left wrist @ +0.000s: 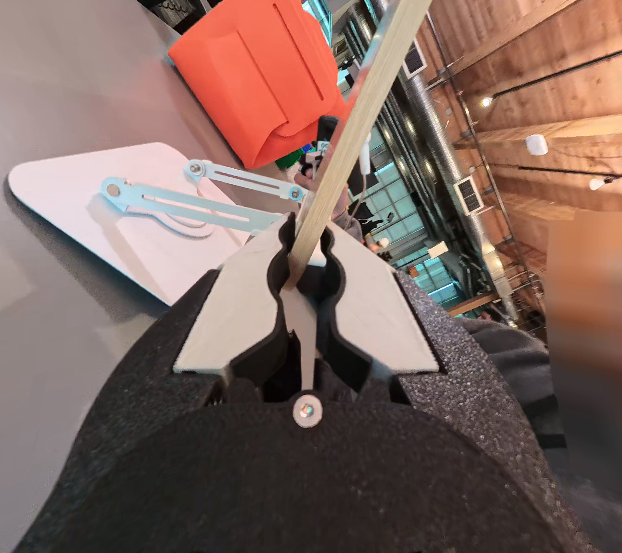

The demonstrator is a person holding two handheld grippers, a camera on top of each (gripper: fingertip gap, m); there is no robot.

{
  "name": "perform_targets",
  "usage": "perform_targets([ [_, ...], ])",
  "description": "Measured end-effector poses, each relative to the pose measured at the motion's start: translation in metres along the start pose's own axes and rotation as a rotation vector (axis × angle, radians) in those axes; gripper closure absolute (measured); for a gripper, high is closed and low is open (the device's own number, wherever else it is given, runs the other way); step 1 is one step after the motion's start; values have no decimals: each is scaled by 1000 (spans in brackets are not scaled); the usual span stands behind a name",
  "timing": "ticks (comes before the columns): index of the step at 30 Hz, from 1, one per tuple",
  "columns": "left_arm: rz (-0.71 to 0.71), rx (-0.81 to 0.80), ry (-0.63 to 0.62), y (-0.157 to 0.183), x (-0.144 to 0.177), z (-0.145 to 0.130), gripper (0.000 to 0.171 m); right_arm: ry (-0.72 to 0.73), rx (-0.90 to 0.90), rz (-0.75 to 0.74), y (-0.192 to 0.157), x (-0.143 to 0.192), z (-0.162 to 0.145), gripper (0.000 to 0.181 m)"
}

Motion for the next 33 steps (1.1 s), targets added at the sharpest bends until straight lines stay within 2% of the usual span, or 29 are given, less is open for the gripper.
perform_targets([
  [6,5,-51,-29,4,-5,6,160,20,7,-21,5,3,8,170],
  [10,24,-143,-75,3,-4,-12,160,-25,102,-43,5,9,-12,170],
  [16,59,-172,-97,-3,0,-36,158,-118,200,-142,10,15,-36,166],
  [18,80,-174,-88,-7,2,-40,157,-149,296,-248,10,19,-45,163],
  [20,68,-157,-51,-7,3,-40,157,-135,429,-430,4,28,-51,142],
  [21,68,-162,-47,-7,3,-41,157,-136,518,-539,-1,36,-56,139],
  [22,72,-187,-48,-6,3,-42,157,-132,621,-653,-8,43,-62,143],
  [23,77,-225,-50,-5,2,-44,157,-135,719,-730,-19,44,-70,147],
  [25,99,-345,-50,-3,1,-49,157,-199,805,-820,-34,32,-100,139],
  [27,198,-504,-15,-5,8,-52,154,-238,793,-801,-40,1,-139,134],
  [30,493,-810,81,0,32,-57,133,-245,752,-857,-12,-48,-182,133],
  [31,576,-942,112,11,36,-61,127,-246,762,-918,3,-59,-186,134],
  [33,738,-1237,118,38,30,-73,127,-257,765,-1007,28,-78,-182,142],
])
Point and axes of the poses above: each gripper's, where its closed fingertips meet, x back along the fingers, z out of its top, y = z × x across the jaws, the point moved 3 cm from there along x, back along the fingers, and after that the axes turned 2 degrees about -z, right-handed, at the moved point
